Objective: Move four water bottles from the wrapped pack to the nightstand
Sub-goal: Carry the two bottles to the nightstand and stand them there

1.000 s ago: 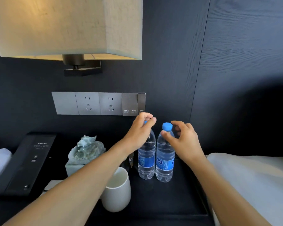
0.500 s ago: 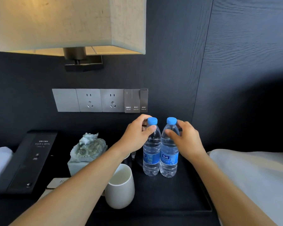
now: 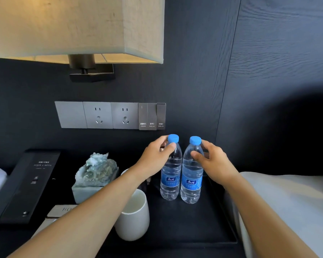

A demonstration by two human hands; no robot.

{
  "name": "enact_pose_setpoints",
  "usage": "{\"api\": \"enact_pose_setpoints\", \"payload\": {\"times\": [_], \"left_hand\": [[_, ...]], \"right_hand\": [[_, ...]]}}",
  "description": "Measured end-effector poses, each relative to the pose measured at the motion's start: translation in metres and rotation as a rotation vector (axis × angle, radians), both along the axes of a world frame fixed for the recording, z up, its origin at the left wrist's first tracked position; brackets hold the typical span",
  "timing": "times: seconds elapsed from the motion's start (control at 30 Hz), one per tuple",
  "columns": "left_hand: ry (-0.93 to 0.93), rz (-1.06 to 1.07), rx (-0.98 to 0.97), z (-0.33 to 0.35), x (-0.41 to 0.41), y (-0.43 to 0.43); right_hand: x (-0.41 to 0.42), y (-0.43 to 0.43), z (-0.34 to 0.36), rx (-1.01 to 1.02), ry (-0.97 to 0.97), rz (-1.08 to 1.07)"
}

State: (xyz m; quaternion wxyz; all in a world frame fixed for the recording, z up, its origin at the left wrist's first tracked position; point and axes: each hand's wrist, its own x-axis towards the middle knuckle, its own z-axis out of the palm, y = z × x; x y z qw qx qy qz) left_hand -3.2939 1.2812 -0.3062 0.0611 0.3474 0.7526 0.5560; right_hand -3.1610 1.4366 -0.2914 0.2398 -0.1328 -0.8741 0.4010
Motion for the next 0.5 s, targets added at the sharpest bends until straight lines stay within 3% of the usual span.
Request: {"api": "enact_pose_setpoints", "payload": {"times": [0.37, 0.5], "left_hand": [[0.227, 0.219, -0.162, 0.001, 0.007, 0.007], [0.128, 0.135, -0.161, 0.000, 0.007, 0.010]], "right_hand": [[0.000, -0.001, -0.010, -0.088, 0.021, 0.022], [-0.003, -0.011, -0.020, -0.090, 0.101, -0.036]]}}
